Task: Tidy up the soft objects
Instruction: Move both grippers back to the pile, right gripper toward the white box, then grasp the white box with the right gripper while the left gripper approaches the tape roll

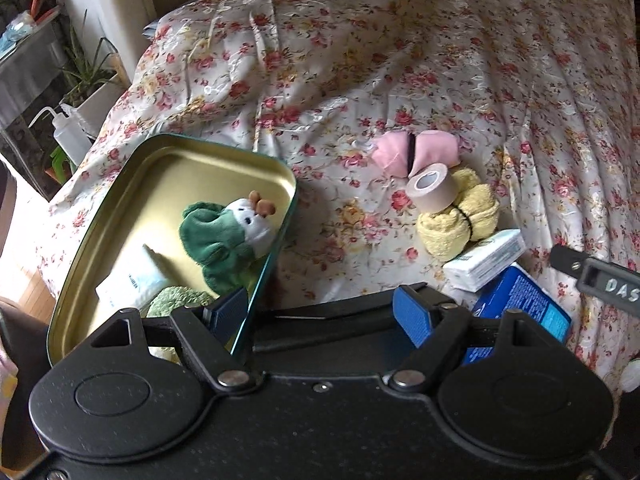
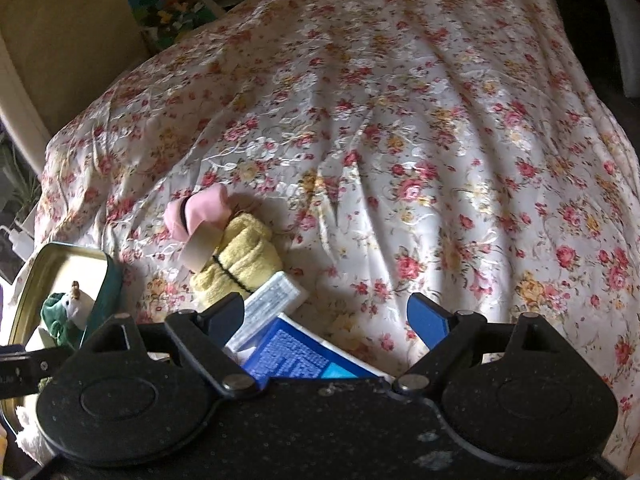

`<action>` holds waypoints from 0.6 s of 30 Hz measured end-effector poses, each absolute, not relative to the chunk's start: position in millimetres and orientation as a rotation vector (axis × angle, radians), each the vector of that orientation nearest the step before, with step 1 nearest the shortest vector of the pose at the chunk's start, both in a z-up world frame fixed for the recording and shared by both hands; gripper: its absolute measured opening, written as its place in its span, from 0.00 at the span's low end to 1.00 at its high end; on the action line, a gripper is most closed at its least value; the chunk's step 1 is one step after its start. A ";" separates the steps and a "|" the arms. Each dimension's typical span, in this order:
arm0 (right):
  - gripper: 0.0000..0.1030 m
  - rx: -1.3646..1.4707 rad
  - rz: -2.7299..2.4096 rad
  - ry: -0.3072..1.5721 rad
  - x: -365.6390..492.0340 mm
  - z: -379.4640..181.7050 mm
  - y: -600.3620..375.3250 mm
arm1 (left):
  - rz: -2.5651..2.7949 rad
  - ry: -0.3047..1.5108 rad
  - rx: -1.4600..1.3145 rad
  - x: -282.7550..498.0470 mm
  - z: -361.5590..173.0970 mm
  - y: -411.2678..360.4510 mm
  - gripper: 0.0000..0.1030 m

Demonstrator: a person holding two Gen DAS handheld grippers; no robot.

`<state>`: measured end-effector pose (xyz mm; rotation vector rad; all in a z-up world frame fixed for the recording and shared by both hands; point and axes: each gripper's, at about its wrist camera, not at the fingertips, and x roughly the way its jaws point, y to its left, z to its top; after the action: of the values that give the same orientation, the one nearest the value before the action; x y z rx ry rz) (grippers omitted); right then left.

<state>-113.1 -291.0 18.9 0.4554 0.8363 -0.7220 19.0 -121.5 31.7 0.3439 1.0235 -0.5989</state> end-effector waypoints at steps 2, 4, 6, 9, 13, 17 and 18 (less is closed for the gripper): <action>0.86 0.434 -0.701 0.849 -103.9 17.6 -287.4 | -0.600 1.018 0.341 18.4 33.0 -124.6 0.73; 0.86 0.412 -0.683 0.868 -95.8 15.6 -285.1 | -0.600 1.008 0.340 17.5 34.6 -126.8 0.73; 0.86 0.388 -0.654 0.898 -83.8 10.9 -281.8 | -0.603 1.004 0.335 16.7 36.7 -128.1 0.73; 0.86 0.370 -0.598 0.948 -68.8 1.7 -280.0 | -0.607 1.001 0.322 16.8 39.6 -128.1 0.73; 0.86 0.352 -0.559 1.007 -52.7 -13.5 -281.7 | -0.602 1.005 0.300 19.0 42.2 -125.8 0.73; 0.86 0.326 -0.528 1.066 -40.1 -29.1 -283.2 | -0.599 1.006 0.283 21.4 44.2 -123.7 0.73; 0.86 0.312 -0.529 1.077 -38.1 -31.8 -282.5 | -0.600 1.007 0.280 21.8 44.7 -123.4 0.73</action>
<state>-38.1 -282.5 -31.8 0.3122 1.0770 -0.5293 21.8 -123.4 44.7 0.2802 1.0070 -0.6002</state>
